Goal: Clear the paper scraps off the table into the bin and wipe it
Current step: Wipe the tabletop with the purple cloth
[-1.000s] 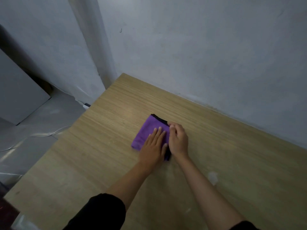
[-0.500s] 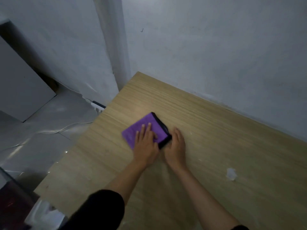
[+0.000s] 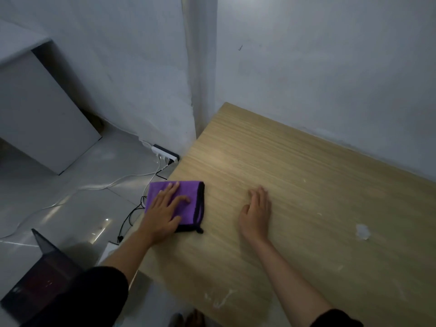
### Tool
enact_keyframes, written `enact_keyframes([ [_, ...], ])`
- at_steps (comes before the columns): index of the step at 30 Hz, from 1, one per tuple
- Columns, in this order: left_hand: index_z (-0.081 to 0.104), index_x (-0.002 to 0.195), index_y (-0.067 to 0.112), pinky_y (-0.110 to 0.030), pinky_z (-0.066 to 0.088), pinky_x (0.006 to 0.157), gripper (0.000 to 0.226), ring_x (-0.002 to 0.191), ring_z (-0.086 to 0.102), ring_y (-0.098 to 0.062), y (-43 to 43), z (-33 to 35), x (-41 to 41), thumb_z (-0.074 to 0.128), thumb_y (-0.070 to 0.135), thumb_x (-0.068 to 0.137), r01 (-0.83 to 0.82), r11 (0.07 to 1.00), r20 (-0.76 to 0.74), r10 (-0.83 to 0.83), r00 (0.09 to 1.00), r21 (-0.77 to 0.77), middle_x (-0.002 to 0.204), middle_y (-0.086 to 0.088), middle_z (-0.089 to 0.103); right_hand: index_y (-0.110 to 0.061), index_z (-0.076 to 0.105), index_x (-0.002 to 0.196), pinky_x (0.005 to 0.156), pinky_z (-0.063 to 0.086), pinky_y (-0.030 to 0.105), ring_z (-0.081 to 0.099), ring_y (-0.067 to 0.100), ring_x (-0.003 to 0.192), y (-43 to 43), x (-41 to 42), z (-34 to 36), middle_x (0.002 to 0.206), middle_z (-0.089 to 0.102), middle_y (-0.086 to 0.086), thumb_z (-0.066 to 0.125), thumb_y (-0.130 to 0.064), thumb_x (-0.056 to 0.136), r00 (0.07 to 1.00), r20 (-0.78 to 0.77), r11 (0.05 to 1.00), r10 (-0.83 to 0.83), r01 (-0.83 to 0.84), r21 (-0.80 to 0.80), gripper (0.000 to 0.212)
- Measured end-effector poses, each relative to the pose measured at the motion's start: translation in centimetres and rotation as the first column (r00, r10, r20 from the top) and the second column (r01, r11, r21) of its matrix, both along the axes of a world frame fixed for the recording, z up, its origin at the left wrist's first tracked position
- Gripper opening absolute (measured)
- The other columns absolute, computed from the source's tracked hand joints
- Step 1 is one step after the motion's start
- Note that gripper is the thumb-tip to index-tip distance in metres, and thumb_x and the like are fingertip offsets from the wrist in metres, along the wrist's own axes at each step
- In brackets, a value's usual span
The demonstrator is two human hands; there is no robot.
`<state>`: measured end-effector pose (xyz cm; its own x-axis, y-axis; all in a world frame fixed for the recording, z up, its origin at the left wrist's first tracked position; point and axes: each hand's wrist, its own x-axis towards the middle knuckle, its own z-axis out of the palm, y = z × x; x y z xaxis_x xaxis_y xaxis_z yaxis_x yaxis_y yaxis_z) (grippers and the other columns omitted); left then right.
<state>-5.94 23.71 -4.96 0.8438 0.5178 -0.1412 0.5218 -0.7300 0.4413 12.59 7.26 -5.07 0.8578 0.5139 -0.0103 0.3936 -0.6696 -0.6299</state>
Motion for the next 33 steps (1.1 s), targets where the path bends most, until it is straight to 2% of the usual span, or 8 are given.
enact_keyframes([
  [8,0.042,0.128,0.038,-0.022,-0.014,0.115,0.05,0.144,-0.001,-0.01,-2.6,-0.3,-1.0,0.015,0.059,0.091,0.234,0.965,0.061,-0.243,0.968,0.12,0.155,0.006,0.008,-0.002,0.053,0.122,0.115,0.018,0.043,0.032,0.033,0.136,0.7,-2.2,0.2,0.138,0.047,0.019,0.019,-0.026,0.078,1.0,-0.012,1.0,-0.029,0.029,0.003,0.06],
  [12,0.051,0.124,0.036,-0.02,-0.009,0.113,0.034,0.141,-0.005,-0.002,-2.5,0.8,2.5,0.032,0.042,0.096,0.268,0.949,0.129,-0.249,0.96,-0.163,0.152,0.016,0.004,-0.01,0.053,0.125,0.103,0.034,0.037,0.047,0.028,0.119,0.5,-3.3,1.0,0.126,0.058,0.009,0.036,-0.037,0.086,0.994,-0.049,0.994,0.095,-0.092,0.056,0.05],
  [15,0.068,0.105,0.026,-0.025,0.015,0.11,0.021,0.134,0.019,0.002,-3.1,1.9,4.0,0.053,0.032,0.091,0.033,0.894,0.216,0.073,0.974,-0.448,0.145,0.02,0.023,-0.017,0.048,0.13,0.096,0.037,0.035,0.046,0.022,0.115,0.3,-3.7,1.2,0.125,0.057,0.0,0.034,-0.056,0.082,0.977,0.01,0.977,0.212,-0.212,-0.033,0.063],
  [18,0.06,0.094,0.023,-0.03,0.033,0.105,0.019,0.121,0.04,-0.012,-3.4,1.7,3.9,0.059,0.007,0.084,-0.2,0.918,0.333,0.318,0.888,-0.342,0.126,0.006,0.046,-0.016,0.041,0.136,0.1,0.035,0.034,0.041,0.023,0.117,0.4,-3.1,1.4,0.125,0.051,0.002,0.051,-0.051,0.082,0.967,-0.04,0.959,0.252,-0.255,-0.119,0.065],
  [21,0.05,0.112,0.017,-0.046,0.041,0.1,0.04,0.116,0.036,-0.021,-3.2,2.2,3.9,0.054,-0.003,0.078,-0.326,0.889,0.273,0.417,0.867,-0.323,0.122,-0.003,0.039,-0.015,0.051,0.118,0.096,0.038,0.032,0.041,0.021,0.109,0.9,-2.3,2.2,0.107,0.053,0.0,0.062,-0.036,0.082,0.961,-0.167,0.962,0.218,-0.241,-0.131,0.043],
  [25,0.028,0.14,0.03,-0.042,0.027,0.106,0.074,0.132,0.022,-0.023,-2.5,3.2,4.9,0.058,0.021,0.073,-0.098,0.995,-0.001,0.098,0.995,-0.025,0.153,0.002,0.017,-0.024,0.052,0.096,0.086,0.036,0.026,0.038,0.018,0.099,1.1,-2.0,3.4,0.096,0.046,-0.003,0.056,-0.012,0.085,0.912,-0.242,0.941,0.331,-0.338,0.012,0.017],
  [28,0.043,0.131,0.038,-0.035,0.029,0.101,0.054,0.119,0.042,-0.019,-2.0,4.7,6.4,0.056,0.043,0.078,0.052,0.987,-0.017,-0.055,0.998,-0.149,0.127,-0.003,0.052,-0.036,0.048,0.085,0.073,0.041,0.022,0.053,0.014,0.084,1.2,-1.4,4.9,0.089,0.057,-0.005,0.055,-0.01,0.086,0.871,-0.351,0.937,0.343,-0.291,0.194,0.027],
  [33,0.064,0.099,0.026,-0.027,0.045,0.078,0.012,0.088,0.06,-0.011,-1.7,6.8,8.1,0.058,0.025,0.088,0.066,0.881,0.293,0.085,0.952,-0.469,0.094,0.003,0.067,-0.035,0.055,0.107,0.087,0.047,0.03,0.058,0.014,0.099,0.9,0.4,5.5,0.107,0.061,-0.001,0.076,-0.037,0.071,0.852,-0.5,0.943,0.155,0.023,0.331,0.042],
])
